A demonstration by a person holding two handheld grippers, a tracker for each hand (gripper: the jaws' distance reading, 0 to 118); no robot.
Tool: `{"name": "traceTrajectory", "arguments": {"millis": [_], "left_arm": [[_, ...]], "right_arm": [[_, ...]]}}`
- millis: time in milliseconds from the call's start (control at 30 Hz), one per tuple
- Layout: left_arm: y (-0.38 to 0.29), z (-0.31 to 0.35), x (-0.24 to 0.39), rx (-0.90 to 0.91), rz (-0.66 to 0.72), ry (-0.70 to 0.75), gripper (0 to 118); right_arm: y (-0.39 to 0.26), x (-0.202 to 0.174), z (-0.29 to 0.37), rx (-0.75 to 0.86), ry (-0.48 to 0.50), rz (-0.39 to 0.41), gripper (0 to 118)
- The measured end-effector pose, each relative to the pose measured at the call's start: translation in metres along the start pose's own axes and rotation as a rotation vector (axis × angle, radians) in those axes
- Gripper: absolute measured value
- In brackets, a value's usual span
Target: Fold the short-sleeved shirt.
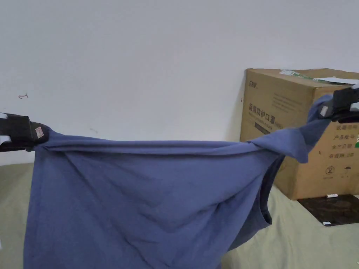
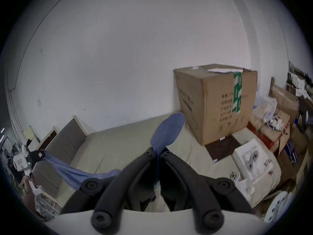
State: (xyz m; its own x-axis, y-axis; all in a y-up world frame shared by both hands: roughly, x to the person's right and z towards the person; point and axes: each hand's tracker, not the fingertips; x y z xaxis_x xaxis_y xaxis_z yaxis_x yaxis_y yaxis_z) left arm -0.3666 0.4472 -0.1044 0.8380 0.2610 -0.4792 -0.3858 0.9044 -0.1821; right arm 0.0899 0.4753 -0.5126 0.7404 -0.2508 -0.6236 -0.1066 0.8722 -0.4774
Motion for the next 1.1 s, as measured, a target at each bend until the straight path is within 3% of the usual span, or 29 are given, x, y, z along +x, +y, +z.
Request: {"name": "traceTrajectory", "arguments": {"millis": [467,567,700,833,933,1100], "left_arm": [[0.059,-0.082,0.005,0.063,0.020,0.015,4],[0.069,-0.099,0.003,0.072,0.046,-0.013,4],[0.074,-0.118,0.000,0.090,0.026,0.019,4],[0.069,-0.130,-0.011,0.132,0.057,0.034,4],[0.054,-0.143,-0.022,0.097,0.085,0.048,4],[-0.019,-0.167,-0.038,-0.081,0.078,0.099,4]], "right_arm": [[0.102,-0.026,-0.069,0.149,-0.081,-0.041,3],[0.114,-0.029,-0.083,0.193,-0.091,-0.115,3],[0.125,-0.032,-0.101,0.218,-0.081,-0.147,3],[0.119,-0.036,-0.117,0.255,-0.059,-0.154,3],[0.098,-0.036,-0.132,0.248,-0.075,-0.109,3],[0.011,-0.013,-0.171,0.076,-0.091,-0.056,3]]}}
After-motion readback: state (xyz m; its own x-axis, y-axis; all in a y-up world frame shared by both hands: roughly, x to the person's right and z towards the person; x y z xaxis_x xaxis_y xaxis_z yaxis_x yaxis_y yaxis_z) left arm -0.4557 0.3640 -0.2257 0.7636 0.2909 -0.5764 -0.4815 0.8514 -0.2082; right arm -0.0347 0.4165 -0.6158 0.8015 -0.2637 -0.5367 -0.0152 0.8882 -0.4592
